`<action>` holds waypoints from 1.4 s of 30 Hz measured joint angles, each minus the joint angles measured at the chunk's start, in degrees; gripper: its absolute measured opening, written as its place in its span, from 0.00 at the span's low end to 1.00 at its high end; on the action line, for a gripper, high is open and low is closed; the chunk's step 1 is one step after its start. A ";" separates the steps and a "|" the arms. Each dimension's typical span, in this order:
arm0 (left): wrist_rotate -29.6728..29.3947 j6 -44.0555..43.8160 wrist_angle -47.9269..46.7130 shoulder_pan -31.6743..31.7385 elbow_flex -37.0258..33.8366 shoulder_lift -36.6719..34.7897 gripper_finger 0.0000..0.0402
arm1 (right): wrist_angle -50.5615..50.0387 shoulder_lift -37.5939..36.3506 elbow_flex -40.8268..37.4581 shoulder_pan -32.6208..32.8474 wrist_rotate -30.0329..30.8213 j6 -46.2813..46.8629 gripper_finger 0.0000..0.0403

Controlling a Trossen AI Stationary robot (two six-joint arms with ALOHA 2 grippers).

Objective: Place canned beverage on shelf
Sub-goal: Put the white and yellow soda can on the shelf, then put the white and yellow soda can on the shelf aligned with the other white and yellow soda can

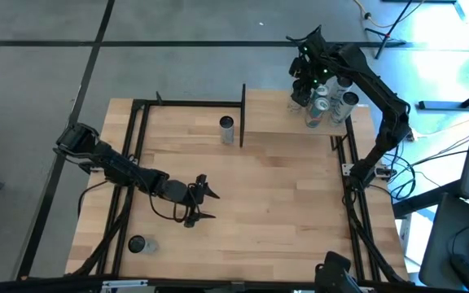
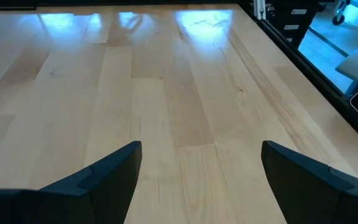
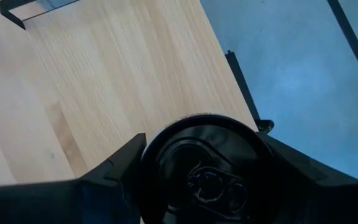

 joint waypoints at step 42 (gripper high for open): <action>-15.54 1.31 -30.51 8.26 15.17 -7.36 0.79 | 16.29 -0.05 -4.53 38.28 1.46 11.79 0.90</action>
